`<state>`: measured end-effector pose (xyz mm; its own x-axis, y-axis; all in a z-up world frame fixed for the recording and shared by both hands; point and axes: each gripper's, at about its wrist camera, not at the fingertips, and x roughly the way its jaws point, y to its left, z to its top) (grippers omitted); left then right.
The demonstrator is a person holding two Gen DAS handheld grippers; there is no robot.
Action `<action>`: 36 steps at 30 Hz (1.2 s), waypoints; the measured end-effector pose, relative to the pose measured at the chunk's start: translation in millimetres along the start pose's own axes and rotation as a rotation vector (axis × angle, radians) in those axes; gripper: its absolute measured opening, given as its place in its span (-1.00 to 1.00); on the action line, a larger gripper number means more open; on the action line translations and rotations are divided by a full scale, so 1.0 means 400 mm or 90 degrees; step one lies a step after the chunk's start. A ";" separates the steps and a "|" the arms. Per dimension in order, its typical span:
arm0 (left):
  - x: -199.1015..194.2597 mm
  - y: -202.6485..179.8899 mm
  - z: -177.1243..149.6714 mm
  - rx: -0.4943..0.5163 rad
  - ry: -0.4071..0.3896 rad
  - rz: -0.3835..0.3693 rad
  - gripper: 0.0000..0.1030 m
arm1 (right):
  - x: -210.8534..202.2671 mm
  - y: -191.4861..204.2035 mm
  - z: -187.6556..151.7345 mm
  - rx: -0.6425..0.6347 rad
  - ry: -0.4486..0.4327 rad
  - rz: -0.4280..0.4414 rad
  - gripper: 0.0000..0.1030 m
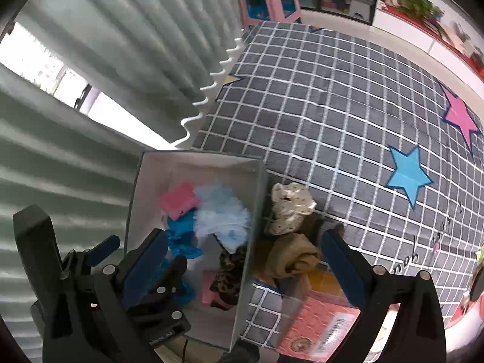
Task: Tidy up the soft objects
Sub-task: 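Move both grippers back toward the remaining items on the mat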
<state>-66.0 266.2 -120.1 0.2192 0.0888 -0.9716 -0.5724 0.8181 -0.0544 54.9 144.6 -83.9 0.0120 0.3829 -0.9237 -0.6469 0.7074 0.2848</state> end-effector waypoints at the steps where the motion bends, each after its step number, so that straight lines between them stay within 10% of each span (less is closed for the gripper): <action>1: -0.006 -0.012 0.003 0.007 0.000 -0.006 0.99 | -0.007 -0.010 -0.002 0.005 -0.002 0.001 0.98; 14: -0.032 -0.206 0.042 0.127 0.051 -0.096 0.99 | -0.132 -0.331 -0.091 0.171 -0.029 -0.010 0.98; 24: 0.081 -0.408 0.130 0.240 0.183 -0.120 0.99 | -0.107 -0.570 -0.213 0.308 -0.002 -0.013 0.98; 36: 0.326 -0.518 0.171 0.242 0.330 -0.038 0.99 | -0.006 -0.688 -0.311 0.358 0.045 0.034 0.98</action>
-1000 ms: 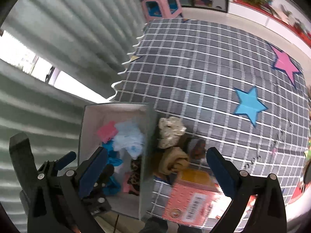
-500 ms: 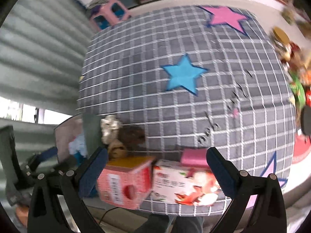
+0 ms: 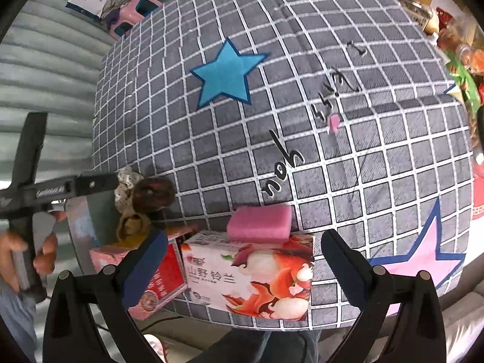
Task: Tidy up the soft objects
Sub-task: 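Move both grippers back toward the remaining items on the mat, then grasp the white polka-dot scrunchie with the left gripper while the right grasps a pink sponge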
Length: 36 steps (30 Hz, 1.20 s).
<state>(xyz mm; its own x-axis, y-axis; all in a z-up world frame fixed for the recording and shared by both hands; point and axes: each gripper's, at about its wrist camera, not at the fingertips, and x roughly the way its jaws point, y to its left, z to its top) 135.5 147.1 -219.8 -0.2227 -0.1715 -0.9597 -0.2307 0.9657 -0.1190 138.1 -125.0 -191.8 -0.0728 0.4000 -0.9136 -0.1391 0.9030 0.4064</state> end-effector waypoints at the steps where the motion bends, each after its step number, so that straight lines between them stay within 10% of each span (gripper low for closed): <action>1: 0.014 -0.003 0.006 -0.001 0.010 0.007 0.99 | 0.010 -0.009 0.000 0.005 0.005 0.003 0.98; 20: 0.202 -0.014 0.061 -0.044 0.123 0.049 0.91 | 0.261 -0.011 0.019 0.009 0.143 -0.020 0.98; 23: 0.199 -0.005 0.061 -0.050 0.115 0.042 0.67 | 0.286 -0.009 0.013 -0.003 0.161 -0.047 0.98; 26: 0.173 0.015 0.090 -0.072 0.112 0.014 0.25 | 0.285 -0.017 0.006 -0.018 0.158 -0.059 0.42; 28: 0.166 0.012 0.106 -0.082 0.101 -0.004 0.02 | 0.279 -0.031 0.003 -0.016 0.155 -0.052 0.44; 30: 0.155 0.017 0.109 -0.084 0.089 -0.037 -0.61 | 0.255 -0.054 0.005 -0.017 0.138 -0.047 0.43; 36: 0.069 -0.036 0.136 -0.049 0.006 -0.079 -0.71 | 0.184 -0.138 0.033 0.033 0.096 -0.022 0.43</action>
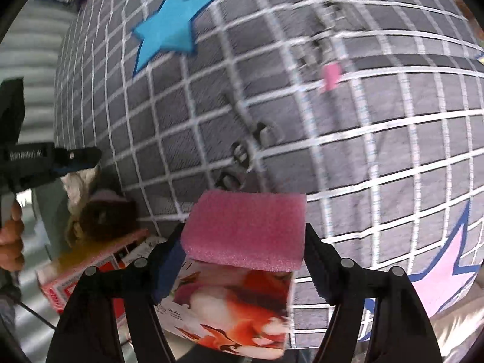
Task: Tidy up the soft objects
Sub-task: 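Grasp the white polka-dot scrunchie with the left gripper while the right grasps a pink sponge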
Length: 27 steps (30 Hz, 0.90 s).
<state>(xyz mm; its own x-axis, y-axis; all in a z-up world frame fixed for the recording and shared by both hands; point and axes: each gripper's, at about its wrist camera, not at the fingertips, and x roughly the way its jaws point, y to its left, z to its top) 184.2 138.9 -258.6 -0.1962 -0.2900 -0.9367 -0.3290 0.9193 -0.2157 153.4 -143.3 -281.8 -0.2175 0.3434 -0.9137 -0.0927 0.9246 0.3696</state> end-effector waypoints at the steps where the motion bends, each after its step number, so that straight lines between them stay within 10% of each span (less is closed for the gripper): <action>1: -0.025 -0.012 0.006 0.010 -0.028 0.005 -0.71 | -0.015 -0.016 0.003 0.009 -0.010 0.000 0.43; 3: -0.077 -0.026 0.018 0.031 -0.088 0.039 -0.59 | -0.036 -0.035 0.004 0.016 -0.023 0.000 0.43; 6: -0.114 -0.010 0.026 0.046 -0.091 0.098 0.98 | -0.065 -0.065 0.005 0.025 -0.035 0.009 0.43; 7: -0.117 0.003 0.021 0.050 -0.081 0.107 1.00 | -0.067 -0.071 0.000 0.026 -0.037 0.012 0.43; 21: 0.002 0.127 0.045 0.017 0.076 0.203 0.95 | -0.056 -0.006 0.001 0.020 -0.032 0.065 0.44; 27: 0.026 0.108 0.031 0.009 0.105 0.162 -0.12 | -0.055 0.013 -0.003 0.016 -0.034 0.078 0.44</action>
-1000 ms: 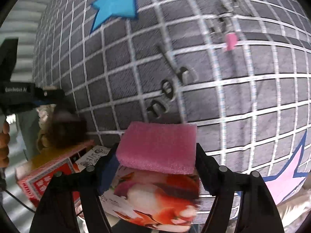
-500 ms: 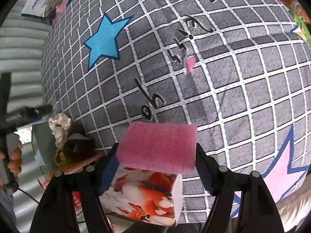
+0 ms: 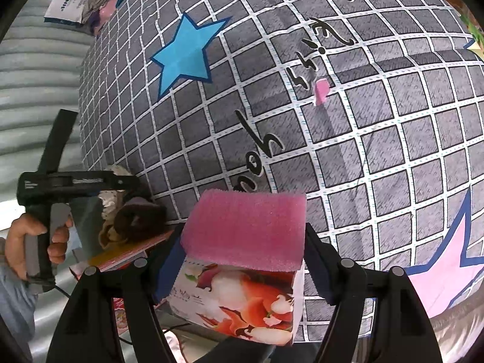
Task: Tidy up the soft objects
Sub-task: 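Grasp the white polka-dot scrunchie with the left gripper while the right grasps a pink sponge, then lift the polka-dot scrunchie and pink sponge in both grippers toward the white box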
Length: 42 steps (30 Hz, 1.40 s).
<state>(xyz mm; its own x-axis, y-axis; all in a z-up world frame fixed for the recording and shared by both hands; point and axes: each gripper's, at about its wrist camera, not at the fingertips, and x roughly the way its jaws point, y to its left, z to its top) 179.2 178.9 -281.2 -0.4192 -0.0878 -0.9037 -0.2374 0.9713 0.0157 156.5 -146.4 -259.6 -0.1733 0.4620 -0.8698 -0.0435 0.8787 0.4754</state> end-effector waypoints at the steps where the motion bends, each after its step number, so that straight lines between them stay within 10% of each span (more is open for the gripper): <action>1: -0.004 -0.015 -0.007 -0.002 0.000 -0.010 -0.32 | -0.004 0.000 -0.001 -0.001 -0.002 0.003 0.44; 6: -0.075 -0.027 -0.101 0.002 -0.078 -0.044 -0.62 | -0.018 0.002 -0.006 0.000 -0.014 0.010 0.44; 19: -0.361 -0.044 -0.266 0.046 -0.316 -0.048 -0.63 | -0.087 -0.007 -0.046 -0.002 -0.052 -0.006 0.44; 30: -0.299 -0.180 -0.416 0.093 -0.394 -0.102 -0.63 | -0.161 0.025 -0.124 -0.040 -0.103 -0.052 0.44; 42: -0.309 -0.124 -0.599 0.072 -0.464 -0.105 -0.63 | -0.188 0.135 -0.254 -0.110 -0.123 -0.080 0.44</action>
<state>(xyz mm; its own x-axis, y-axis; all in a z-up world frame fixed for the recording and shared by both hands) 32.9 88.5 -67.7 0.3084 -0.1037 -0.9456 -0.1383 0.9786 -0.1524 67.2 -145.8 -154.9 0.0339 0.3798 -0.9245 -0.2224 0.9047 0.3635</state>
